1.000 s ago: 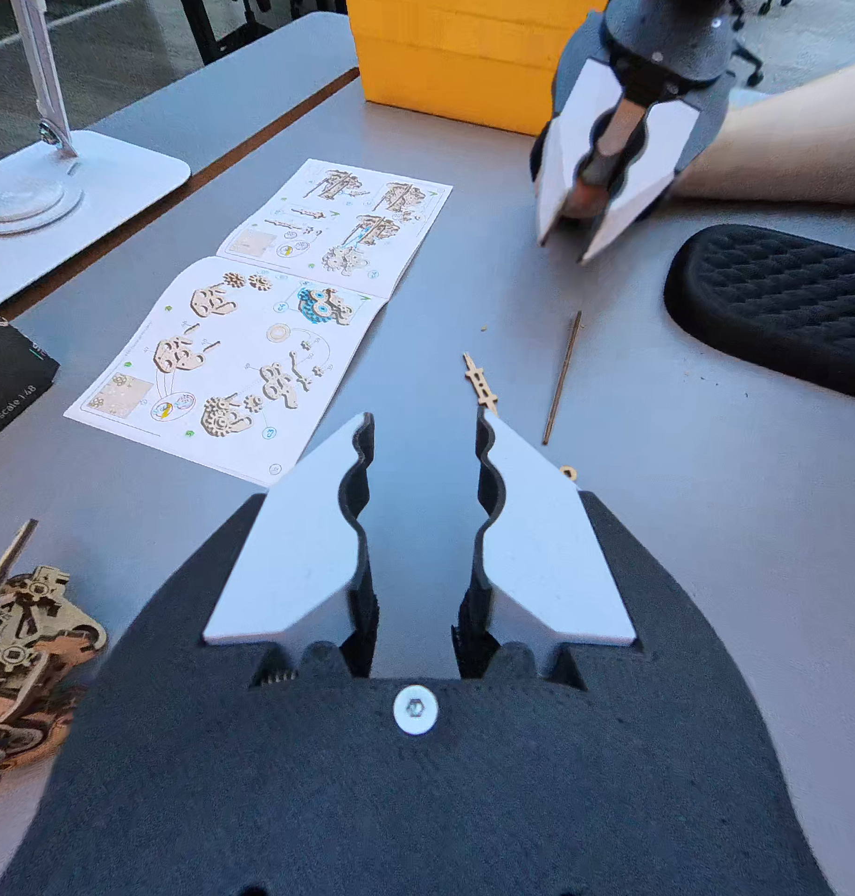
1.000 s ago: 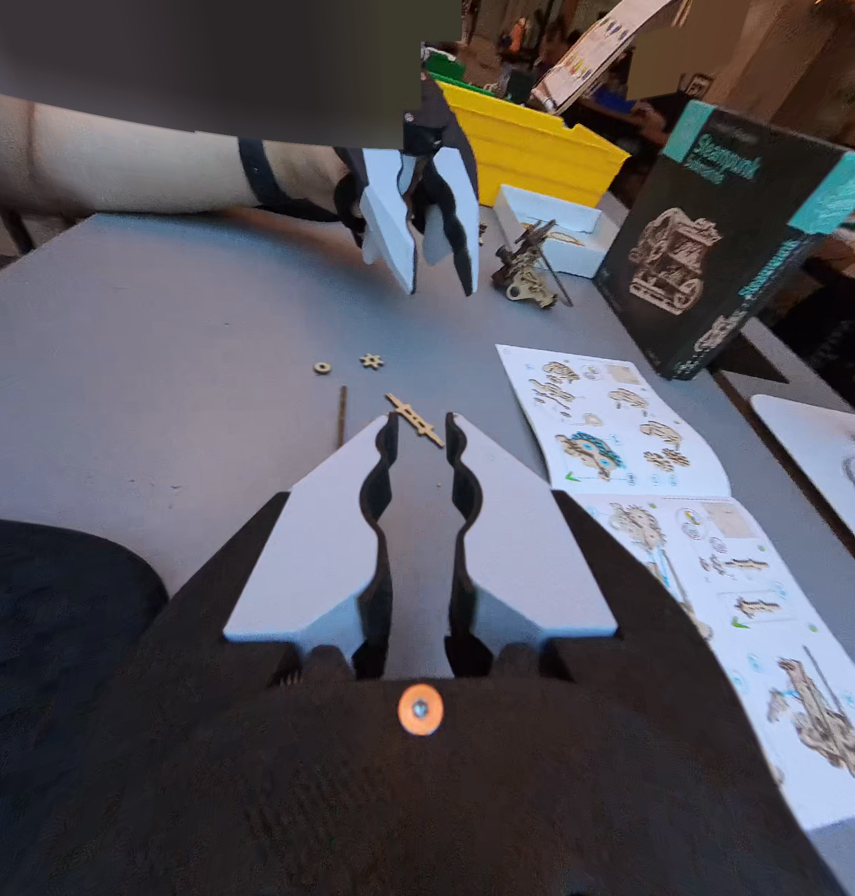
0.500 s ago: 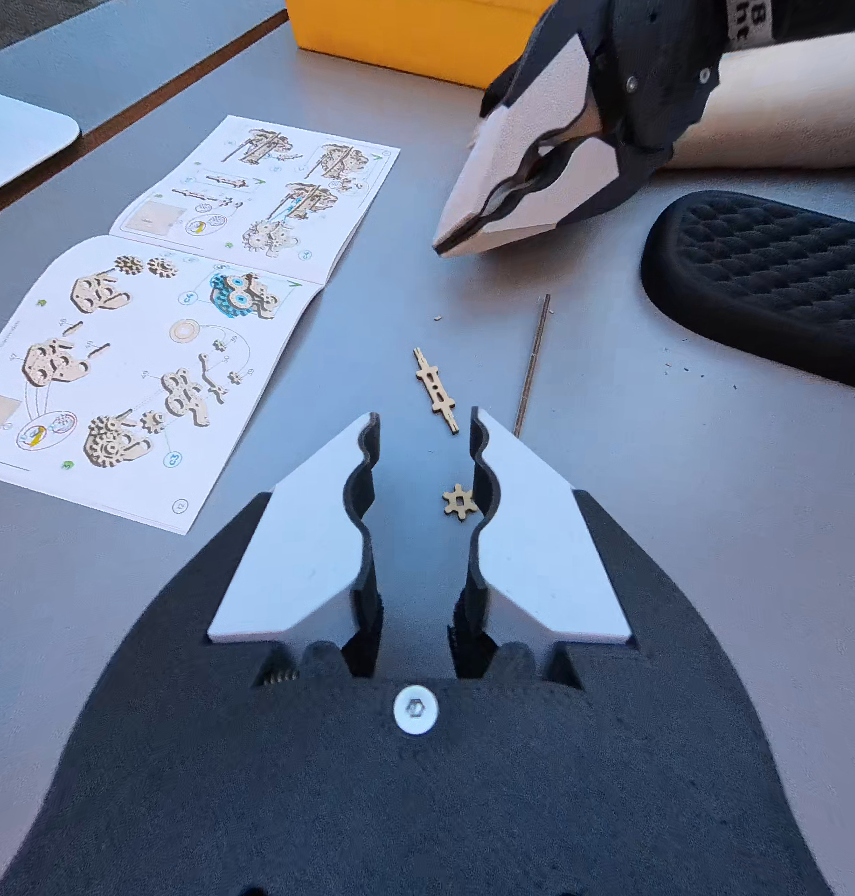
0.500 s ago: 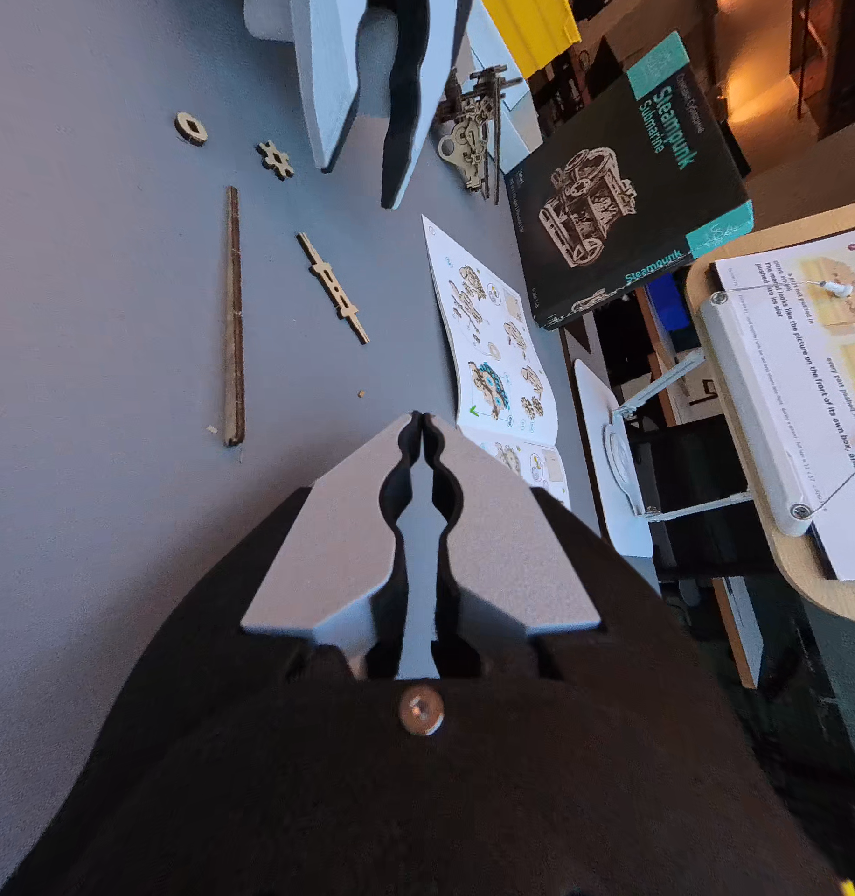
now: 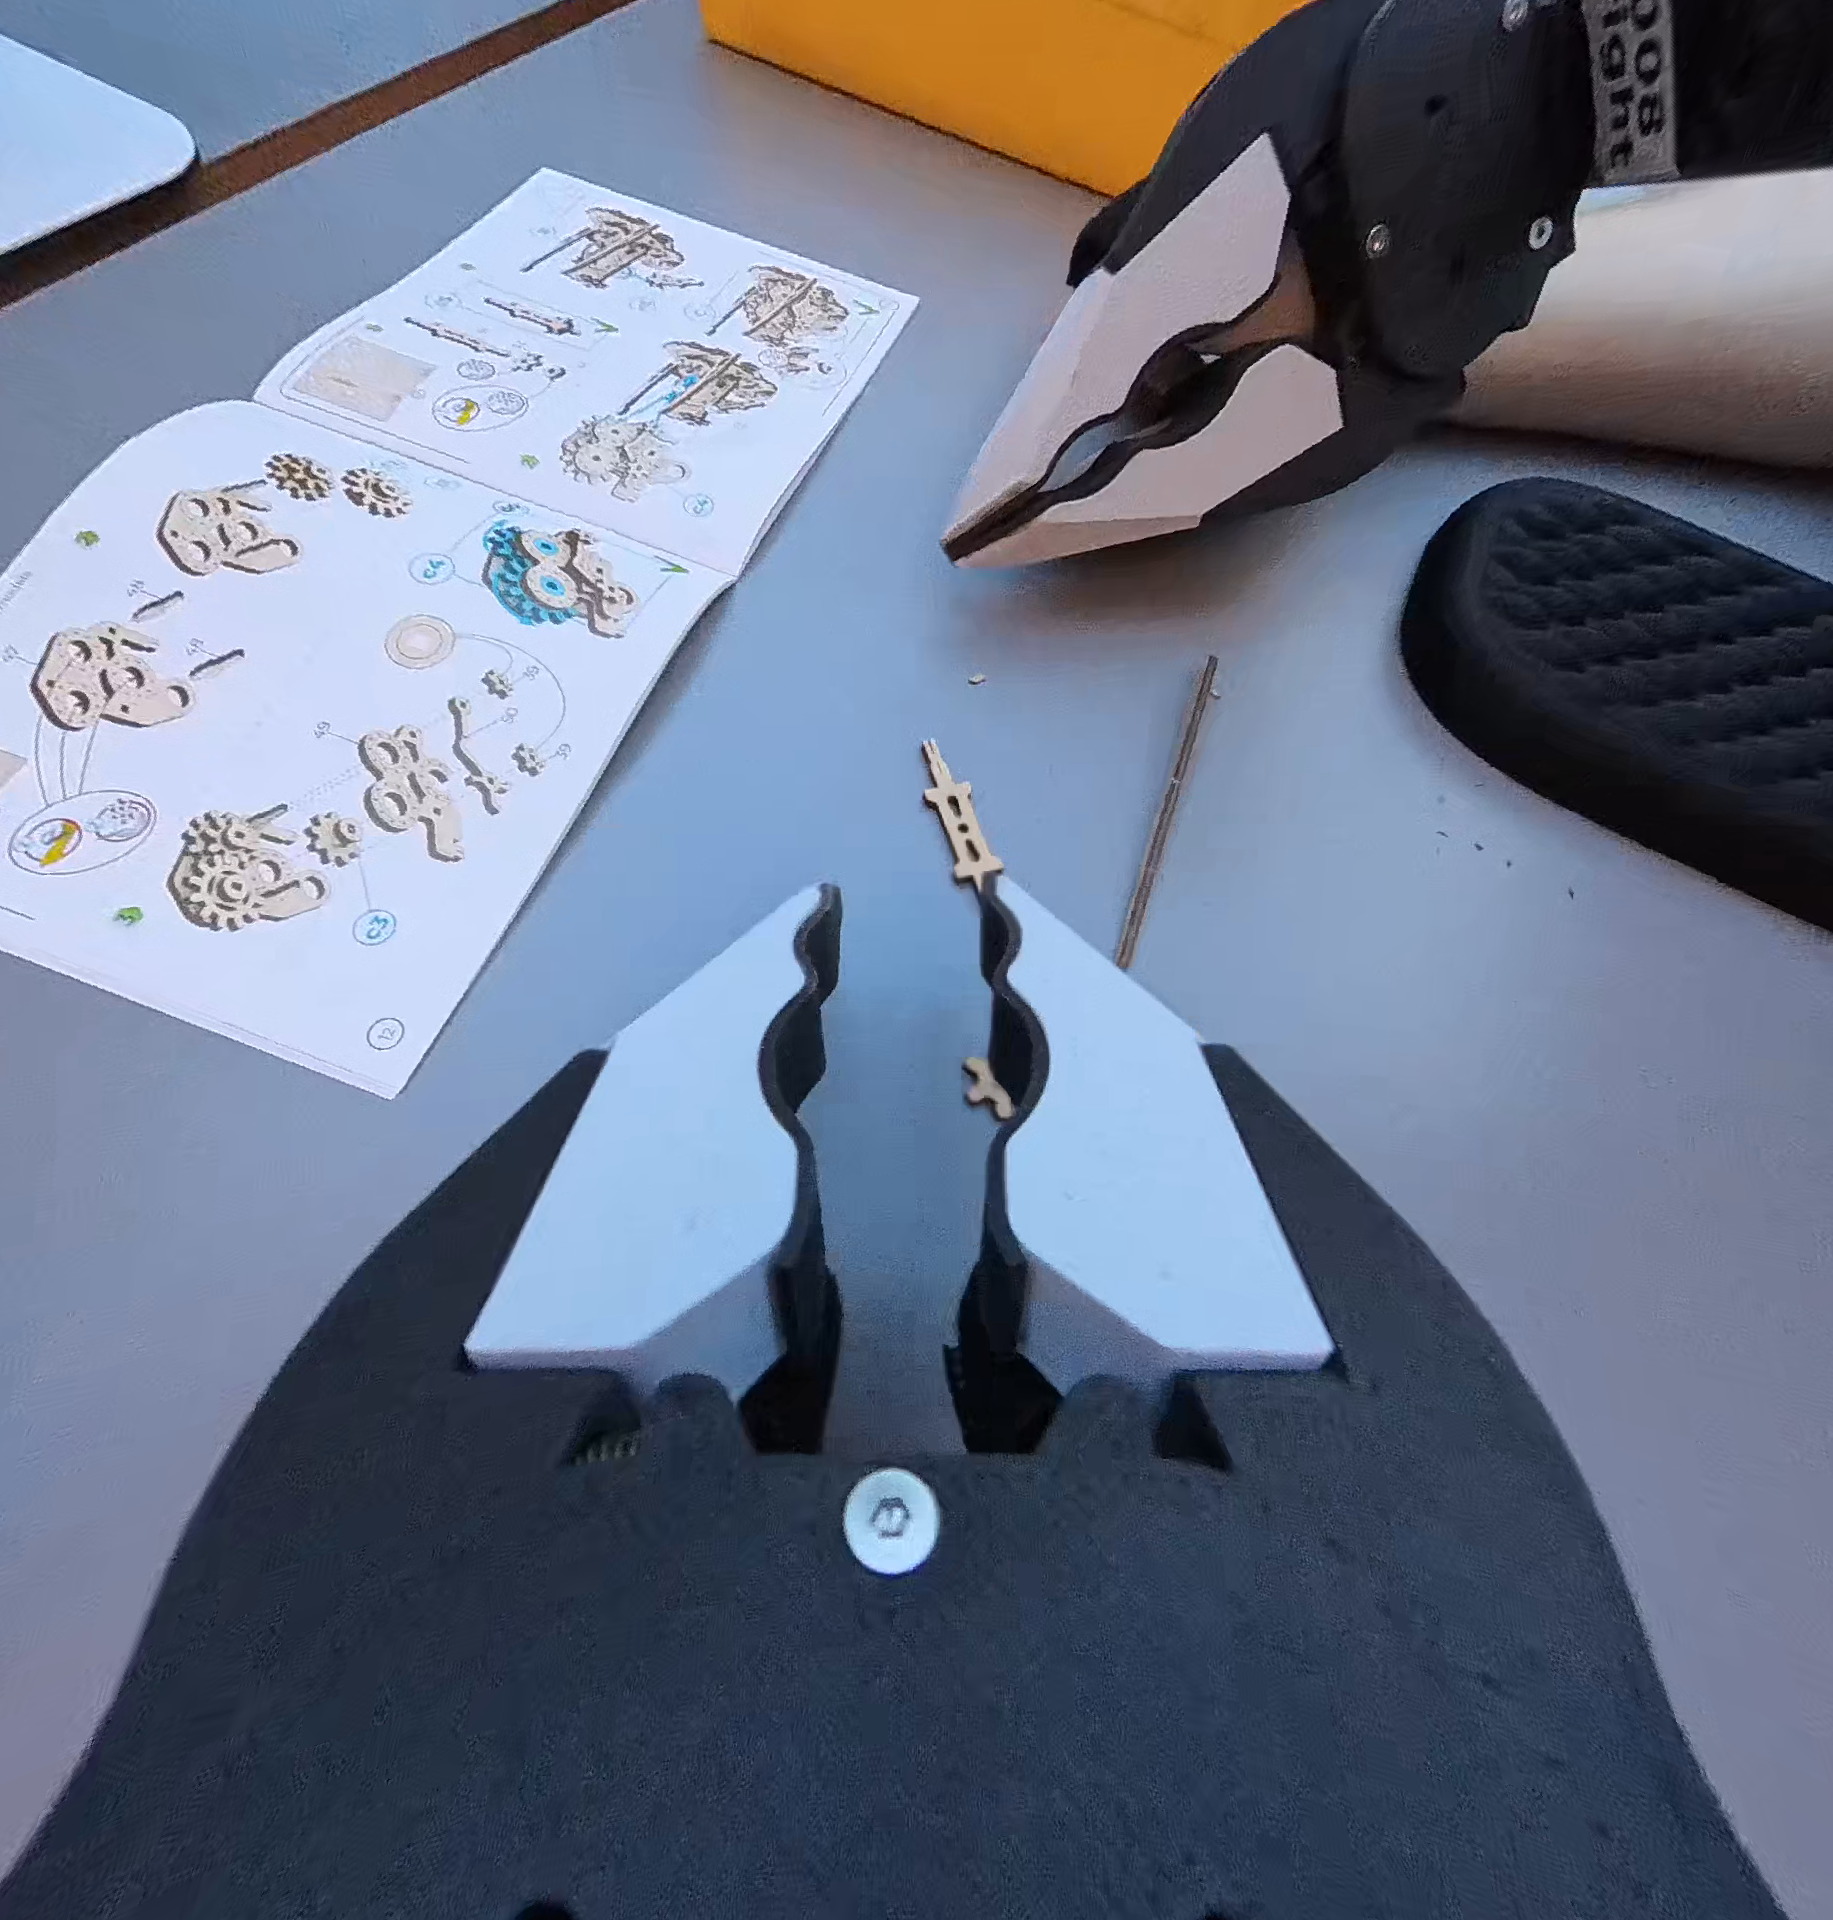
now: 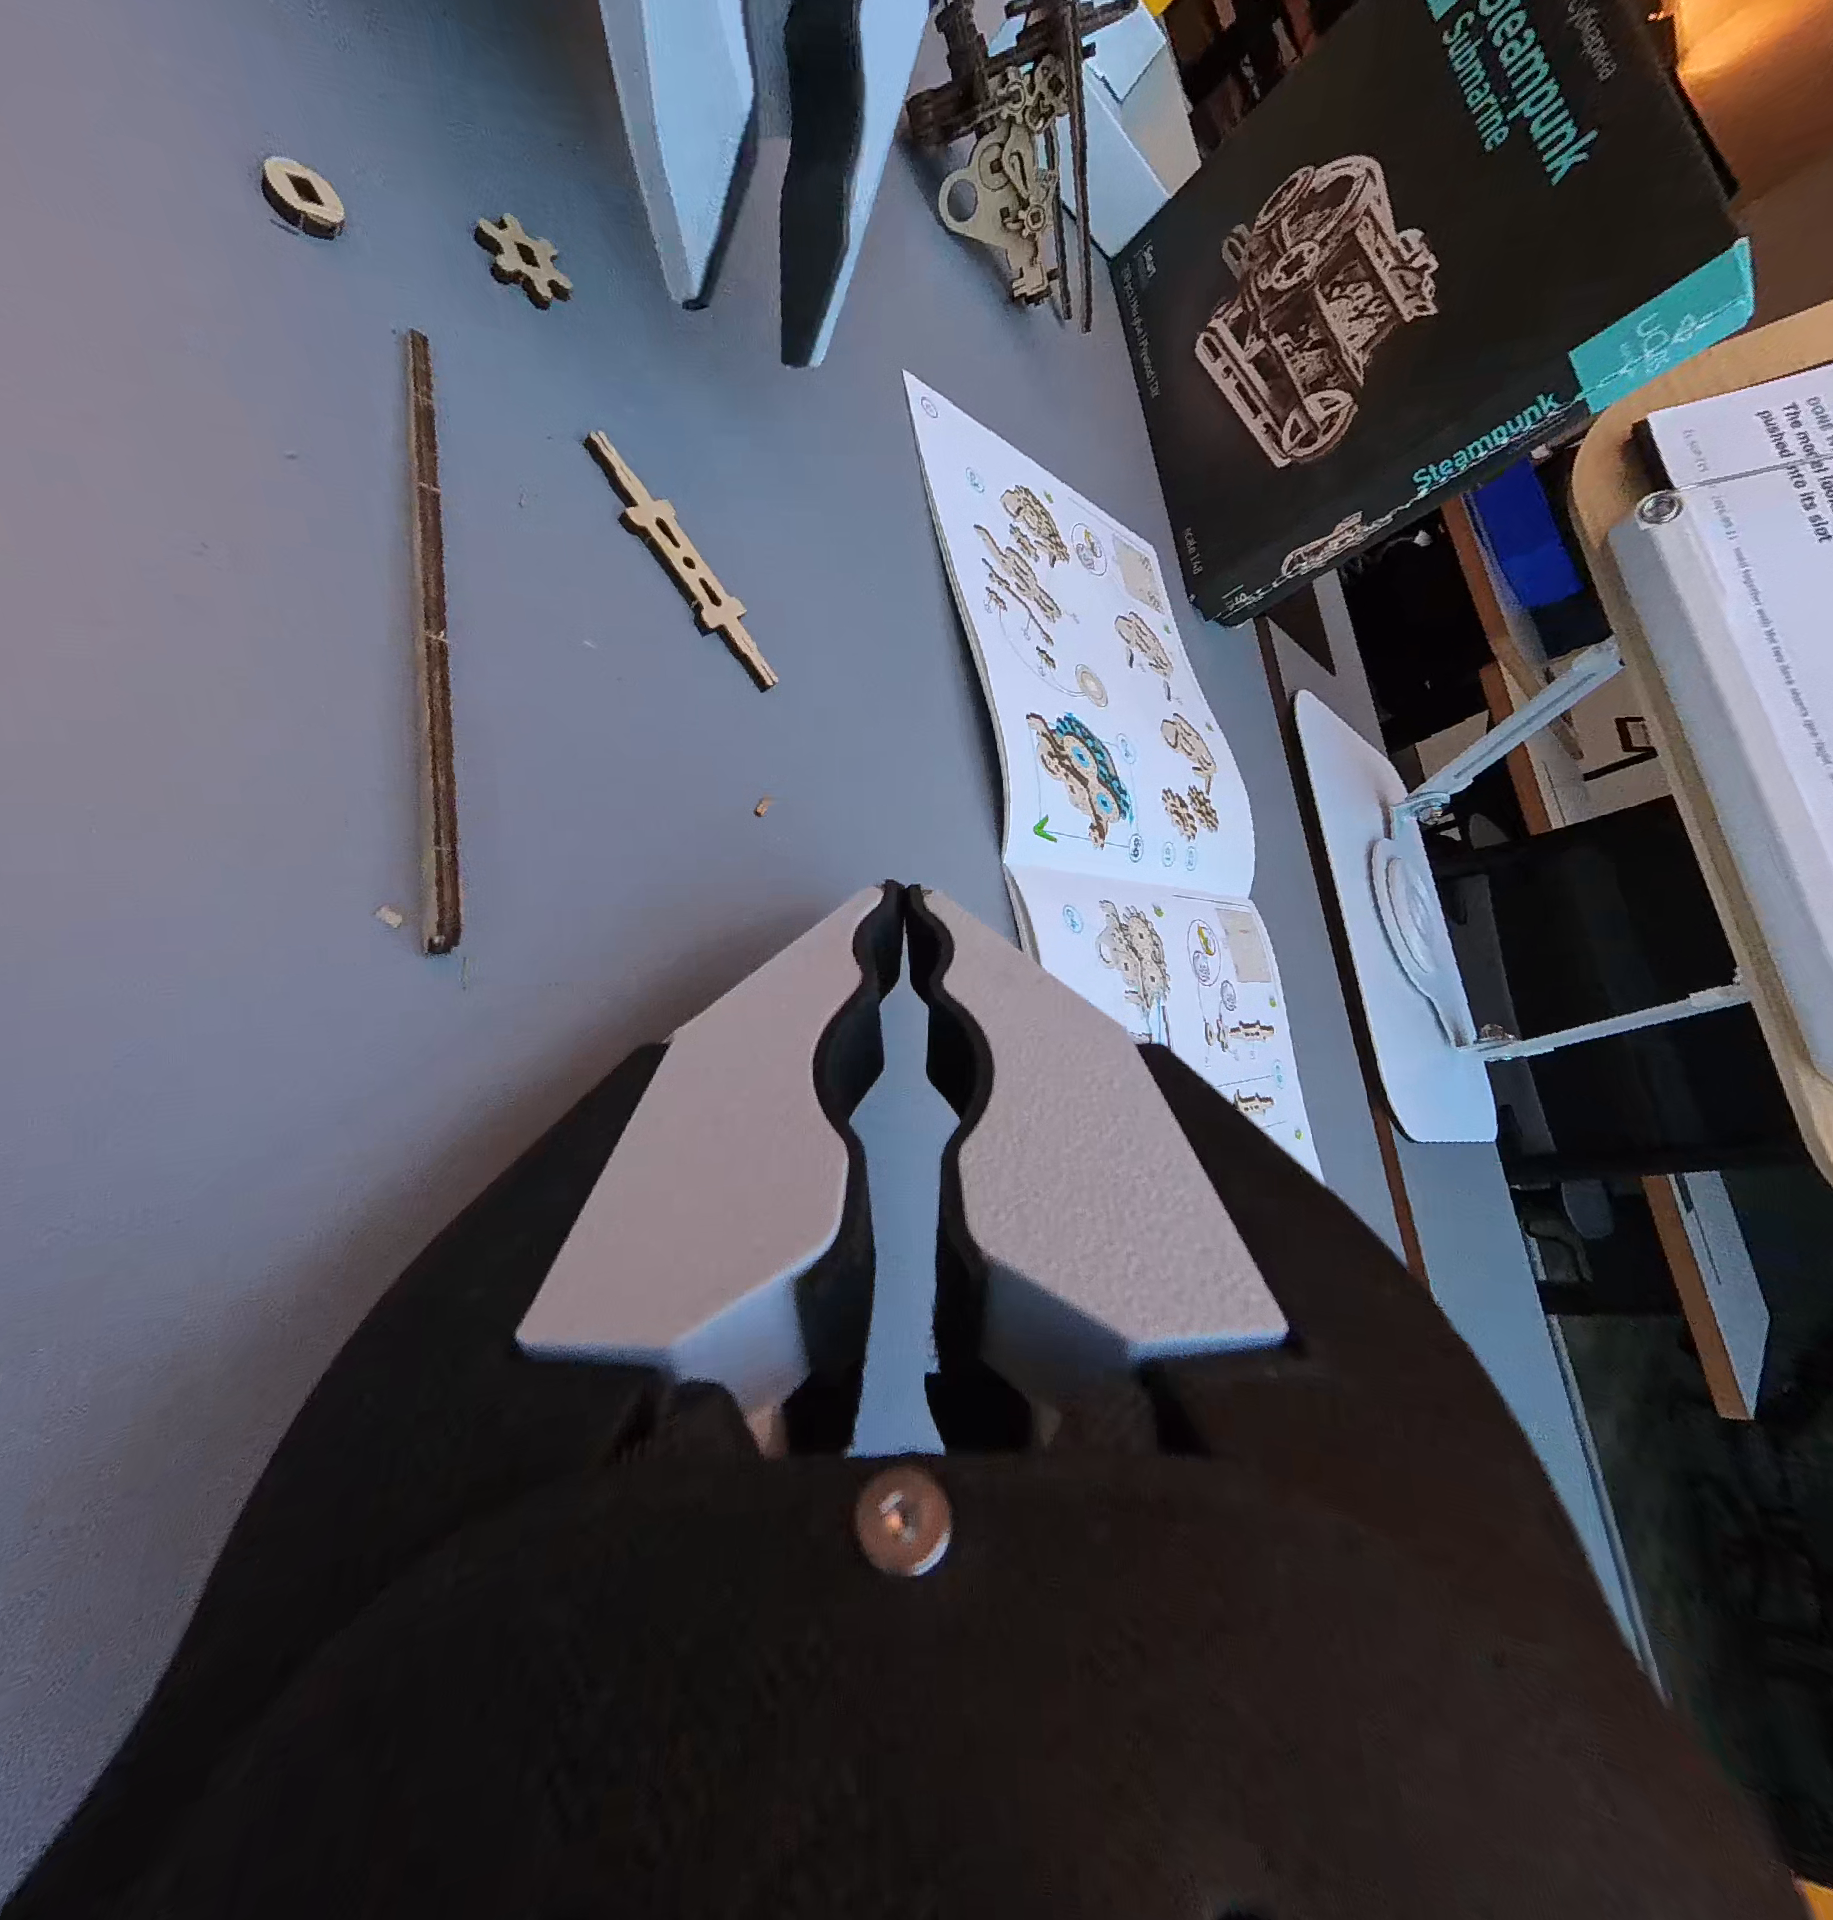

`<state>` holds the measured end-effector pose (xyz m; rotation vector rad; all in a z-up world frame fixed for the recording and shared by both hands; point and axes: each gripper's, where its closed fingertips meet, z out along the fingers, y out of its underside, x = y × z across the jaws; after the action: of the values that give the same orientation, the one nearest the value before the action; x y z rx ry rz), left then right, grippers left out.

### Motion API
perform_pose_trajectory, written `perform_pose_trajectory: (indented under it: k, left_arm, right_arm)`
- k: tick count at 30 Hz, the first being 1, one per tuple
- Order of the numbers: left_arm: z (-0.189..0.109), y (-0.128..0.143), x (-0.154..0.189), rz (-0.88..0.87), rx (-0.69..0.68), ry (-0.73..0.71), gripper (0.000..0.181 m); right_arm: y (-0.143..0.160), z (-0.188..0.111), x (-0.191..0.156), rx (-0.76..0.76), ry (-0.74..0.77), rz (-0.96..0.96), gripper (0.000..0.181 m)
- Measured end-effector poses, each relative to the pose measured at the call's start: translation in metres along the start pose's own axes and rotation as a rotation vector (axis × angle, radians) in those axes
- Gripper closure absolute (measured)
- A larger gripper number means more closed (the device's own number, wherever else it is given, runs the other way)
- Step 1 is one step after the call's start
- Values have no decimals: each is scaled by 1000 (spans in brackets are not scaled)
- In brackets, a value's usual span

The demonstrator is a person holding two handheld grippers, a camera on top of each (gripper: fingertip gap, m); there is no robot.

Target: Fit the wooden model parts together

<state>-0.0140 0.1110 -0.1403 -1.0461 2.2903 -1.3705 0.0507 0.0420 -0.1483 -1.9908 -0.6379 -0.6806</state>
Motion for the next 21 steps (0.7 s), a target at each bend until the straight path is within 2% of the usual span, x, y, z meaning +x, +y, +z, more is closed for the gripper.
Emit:
perform_pose_trajectory:
  k: [3,8,11,16,21]
  left_arm:
    - [9,-2,11,-6,-34,8,152]
    - [25,16,22,31,-193,-23,161]
    - [26,16,12,99,-203,-113,179]
    - [26,16,12,165,-210,-149,181]
    - [23,11,11,142,-162,-139,181]
  right_arm:
    - [0,2,1,1,-6,29,181]
    - [2,3,1,-3,-10,36,181]
    - [3,4,-1,-12,-14,22,181]
    - [2,3,0,-7,-12,26,181]
    - [1,0,9,23,14,78,181]
